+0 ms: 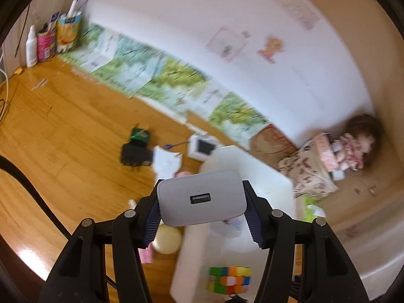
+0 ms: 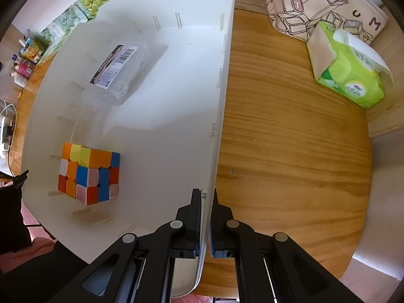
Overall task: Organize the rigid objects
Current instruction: 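Carry the white charger with the left gripper into the tray and release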
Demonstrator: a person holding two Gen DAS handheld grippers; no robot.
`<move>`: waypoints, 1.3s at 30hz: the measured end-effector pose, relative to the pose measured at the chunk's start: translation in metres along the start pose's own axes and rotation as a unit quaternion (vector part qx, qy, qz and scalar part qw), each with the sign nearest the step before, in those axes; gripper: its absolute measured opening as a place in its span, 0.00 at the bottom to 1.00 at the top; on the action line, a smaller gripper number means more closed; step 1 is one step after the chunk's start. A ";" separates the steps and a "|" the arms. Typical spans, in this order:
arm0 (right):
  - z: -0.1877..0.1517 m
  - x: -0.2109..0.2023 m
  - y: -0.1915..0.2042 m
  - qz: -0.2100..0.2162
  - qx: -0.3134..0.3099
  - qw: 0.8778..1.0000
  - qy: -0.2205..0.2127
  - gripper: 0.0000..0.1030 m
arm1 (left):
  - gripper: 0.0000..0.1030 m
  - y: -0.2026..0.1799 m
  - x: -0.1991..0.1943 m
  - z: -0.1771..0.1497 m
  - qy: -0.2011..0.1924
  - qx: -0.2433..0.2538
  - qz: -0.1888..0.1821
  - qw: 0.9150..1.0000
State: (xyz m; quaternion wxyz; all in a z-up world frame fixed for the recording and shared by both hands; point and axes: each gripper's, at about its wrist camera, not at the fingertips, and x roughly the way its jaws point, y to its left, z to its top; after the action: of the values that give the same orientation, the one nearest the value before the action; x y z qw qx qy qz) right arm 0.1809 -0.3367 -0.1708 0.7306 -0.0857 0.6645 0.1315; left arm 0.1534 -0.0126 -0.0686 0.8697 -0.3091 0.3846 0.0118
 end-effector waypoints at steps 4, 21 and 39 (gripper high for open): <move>-0.001 0.000 0.008 -0.005 -0.023 1.000 -0.001 0.06 | 0.59 -0.022 -0.013 -0.012 -0.023 0.022 -0.044 0.999; -0.013 0.001 0.035 -0.004 -0.107 0.994 -0.005 0.10 | 0.60 -0.095 0.016 -0.076 0.060 0.113 -0.033 0.991; -0.007 0.003 0.014 0.007 -0.065 0.998 0.000 0.09 | 0.60 -0.085 0.000 -0.073 0.053 0.132 -0.002 0.990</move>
State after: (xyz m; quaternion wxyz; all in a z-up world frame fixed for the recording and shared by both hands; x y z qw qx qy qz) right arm 0.1706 -0.3251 -0.1739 0.7226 -0.1286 0.6550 0.1797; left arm 0.1270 -0.1217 -0.0611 0.8812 -0.1921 0.4281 -0.0572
